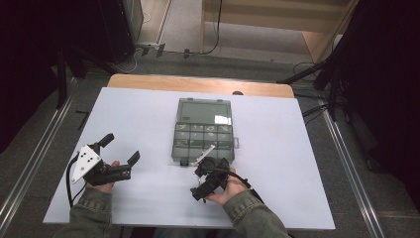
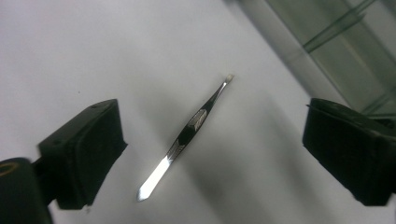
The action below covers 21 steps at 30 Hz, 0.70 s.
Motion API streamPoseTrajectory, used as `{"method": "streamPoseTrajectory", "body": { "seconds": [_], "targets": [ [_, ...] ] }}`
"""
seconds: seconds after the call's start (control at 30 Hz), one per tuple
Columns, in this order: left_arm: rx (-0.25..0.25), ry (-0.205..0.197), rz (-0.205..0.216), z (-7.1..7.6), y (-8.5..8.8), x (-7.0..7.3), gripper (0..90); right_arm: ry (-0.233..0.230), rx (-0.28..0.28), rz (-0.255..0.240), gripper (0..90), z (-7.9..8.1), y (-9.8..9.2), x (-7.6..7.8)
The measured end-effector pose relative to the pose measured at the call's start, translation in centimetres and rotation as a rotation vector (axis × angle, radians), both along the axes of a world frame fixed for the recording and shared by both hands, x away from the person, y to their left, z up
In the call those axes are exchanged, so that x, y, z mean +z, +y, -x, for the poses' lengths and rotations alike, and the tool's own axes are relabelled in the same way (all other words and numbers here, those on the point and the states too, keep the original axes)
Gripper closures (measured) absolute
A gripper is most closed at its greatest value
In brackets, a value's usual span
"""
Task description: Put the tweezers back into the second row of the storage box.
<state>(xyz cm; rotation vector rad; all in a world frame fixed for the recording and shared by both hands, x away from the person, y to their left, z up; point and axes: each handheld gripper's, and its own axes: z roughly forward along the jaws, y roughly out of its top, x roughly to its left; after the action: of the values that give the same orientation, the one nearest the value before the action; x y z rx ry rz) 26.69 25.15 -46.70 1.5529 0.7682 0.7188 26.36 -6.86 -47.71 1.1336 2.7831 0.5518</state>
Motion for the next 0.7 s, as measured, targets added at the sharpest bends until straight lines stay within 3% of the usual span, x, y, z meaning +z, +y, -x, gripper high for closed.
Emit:
{"method": "streamPoseTrajectory", "body": {
  "seconds": [0.1,0.13,0.17,0.2,0.27,0.3,0.33,0.37,0.43,0.7],
  "targets": [
    [0.000,-0.001,0.003,0.0,0.0,0.0,0.0,0.044,-0.044,0.057,21.1,0.0,0.6,-0.1],
    [-0.001,0.000,0.003,0.0,0.0,0.0,0.0,0.068,-0.071,0.086,31.4,0.1,0.9,-0.1],
    [0.000,0.000,0.003,0.0,0.0,0.0,0.0,0.068,-0.071,0.086,31.4,0.1,0.9,-0.1],
    [0.000,0.000,0.001,0.0,0.0,0.0,0.0,0.089,-0.083,0.099,40.2,0.2,1.1,-0.1],
    [-0.001,0.000,0.001,0.0,0.0,0.0,0.0,0.093,-0.086,0.108,44.6,0.2,1.2,-0.1],
    [0.000,0.000,0.002,0.0,0.0,0.0,0.0,0.098,-0.095,0.119,57.1,0.3,1.4,0.0],
    [-0.001,0.000,0.002,0.0,0.0,0.0,0.0,0.098,-0.095,0.119,57.1,0.3,1.4,0.0],
    [-0.001,0.000,0.002,0.0,0.0,0.0,0.0,0.092,-0.102,0.130,64.6,0.3,1.5,0.0],
    [-0.001,0.001,0.002,0.0,0.0,0.0,0.0,0.106,-0.098,0.130,85.7,0.3,1.7,0.1],
    [0.000,0.001,0.003,0.0,0.0,0.0,0.0,0.127,-0.082,0.116,86.3,0.1,1.4,0.1]
  ]
}}
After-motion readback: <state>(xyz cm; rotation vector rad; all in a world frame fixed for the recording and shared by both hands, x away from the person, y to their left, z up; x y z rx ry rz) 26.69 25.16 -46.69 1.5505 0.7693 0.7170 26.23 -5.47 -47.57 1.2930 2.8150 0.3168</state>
